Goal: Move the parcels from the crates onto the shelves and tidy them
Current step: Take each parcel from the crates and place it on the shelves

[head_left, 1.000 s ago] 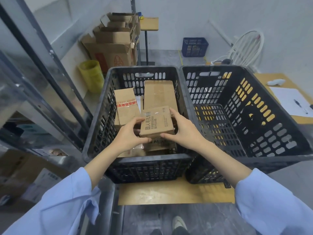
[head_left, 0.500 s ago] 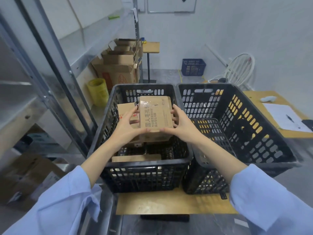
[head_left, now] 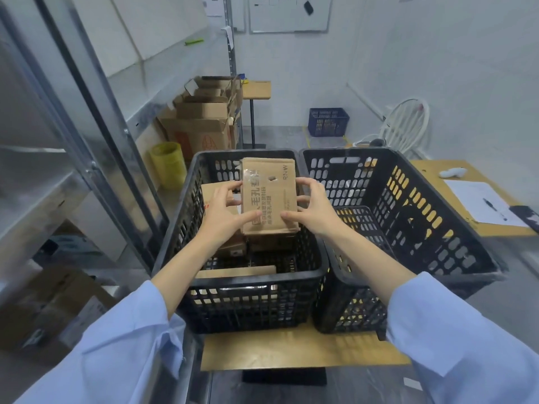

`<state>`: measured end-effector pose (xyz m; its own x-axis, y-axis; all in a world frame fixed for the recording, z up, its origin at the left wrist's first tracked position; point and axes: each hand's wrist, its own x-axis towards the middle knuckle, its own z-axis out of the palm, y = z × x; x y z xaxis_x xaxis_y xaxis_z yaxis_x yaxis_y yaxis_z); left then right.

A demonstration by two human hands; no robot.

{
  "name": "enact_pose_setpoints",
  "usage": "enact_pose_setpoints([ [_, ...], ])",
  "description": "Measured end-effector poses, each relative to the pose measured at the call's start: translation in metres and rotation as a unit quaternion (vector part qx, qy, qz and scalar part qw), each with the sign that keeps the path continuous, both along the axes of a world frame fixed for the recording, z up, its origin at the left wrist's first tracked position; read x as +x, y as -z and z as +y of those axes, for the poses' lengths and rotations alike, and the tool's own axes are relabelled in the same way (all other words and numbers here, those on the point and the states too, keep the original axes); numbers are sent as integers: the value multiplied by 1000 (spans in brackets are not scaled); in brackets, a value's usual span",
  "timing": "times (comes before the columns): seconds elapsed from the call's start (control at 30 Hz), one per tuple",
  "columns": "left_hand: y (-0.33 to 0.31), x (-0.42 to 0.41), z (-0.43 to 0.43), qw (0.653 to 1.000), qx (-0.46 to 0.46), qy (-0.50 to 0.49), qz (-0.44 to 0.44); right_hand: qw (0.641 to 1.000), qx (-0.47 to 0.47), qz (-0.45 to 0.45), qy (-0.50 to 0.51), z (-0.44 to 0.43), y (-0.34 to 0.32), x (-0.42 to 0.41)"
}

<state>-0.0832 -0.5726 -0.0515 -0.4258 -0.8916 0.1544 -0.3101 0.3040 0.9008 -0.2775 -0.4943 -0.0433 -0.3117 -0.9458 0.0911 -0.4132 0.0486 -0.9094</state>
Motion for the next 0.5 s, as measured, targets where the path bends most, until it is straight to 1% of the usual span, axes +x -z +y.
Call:
enact_pose_setpoints([
  [0.2,-4,-7,4,1000,15,26,2,999,-10,-45,6,6,-5,-4],
  [0.33,-4,-13,5,999,18,38,-1,1000,-13,10,-1,7,-6,-4],
  [0.4,-2,-13,4,999,23,39,19,1000,-21,-11,1,8,-5,-3],
  [0.5,0,-13,3,997,26,44,60,997,-30,-71,-2,9,-5,-4],
])
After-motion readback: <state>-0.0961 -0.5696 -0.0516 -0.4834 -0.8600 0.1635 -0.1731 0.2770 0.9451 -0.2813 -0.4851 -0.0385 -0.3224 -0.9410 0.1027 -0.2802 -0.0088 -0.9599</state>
